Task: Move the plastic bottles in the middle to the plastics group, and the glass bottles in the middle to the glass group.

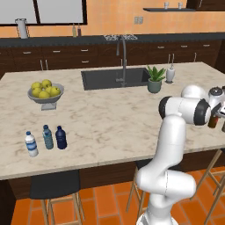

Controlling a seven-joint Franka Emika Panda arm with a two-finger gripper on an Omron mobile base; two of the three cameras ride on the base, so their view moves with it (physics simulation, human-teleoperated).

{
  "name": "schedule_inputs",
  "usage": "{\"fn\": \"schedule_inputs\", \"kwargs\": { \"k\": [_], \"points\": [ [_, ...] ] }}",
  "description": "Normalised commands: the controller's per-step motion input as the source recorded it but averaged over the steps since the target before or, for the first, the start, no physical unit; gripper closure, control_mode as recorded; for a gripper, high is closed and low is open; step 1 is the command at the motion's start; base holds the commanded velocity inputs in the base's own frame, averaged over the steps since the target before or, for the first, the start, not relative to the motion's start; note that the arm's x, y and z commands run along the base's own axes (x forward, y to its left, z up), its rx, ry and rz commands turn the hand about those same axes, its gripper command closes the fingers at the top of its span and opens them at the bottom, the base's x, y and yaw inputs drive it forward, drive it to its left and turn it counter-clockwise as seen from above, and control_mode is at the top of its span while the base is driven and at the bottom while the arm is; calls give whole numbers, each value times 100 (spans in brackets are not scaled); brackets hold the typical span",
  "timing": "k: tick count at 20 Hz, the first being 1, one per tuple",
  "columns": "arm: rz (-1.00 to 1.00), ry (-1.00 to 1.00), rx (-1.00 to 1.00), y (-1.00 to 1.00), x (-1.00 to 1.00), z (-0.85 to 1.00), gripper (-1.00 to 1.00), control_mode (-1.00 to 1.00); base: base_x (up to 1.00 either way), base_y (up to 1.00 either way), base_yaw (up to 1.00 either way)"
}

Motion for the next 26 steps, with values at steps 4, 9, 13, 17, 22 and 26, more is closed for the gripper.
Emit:
{"fn": "schedule_inputs", "kwargs": {
  "k": [4, 9, 13, 17, 22, 26],
  "points": [
    [0, 0, 0, -2, 0, -16, 100, -100, 0, 0, 0],
    [0, -3, 0, -7, 0, -1, 100, -100, 0, 0, 0],
    [-3, 0, 0, -14, 0, 1, 100, -100, 0, 0, 0],
    [-1, 0, 0, -2, 0, 0, 100, -100, 0, 0, 0],
    [0, 0, 0, 0, 0, 0, 100, -100, 0, 0, 0],
    [0, 0, 0, 0, 0, 0, -100, -100, 0, 0, 0]
  ]
}}
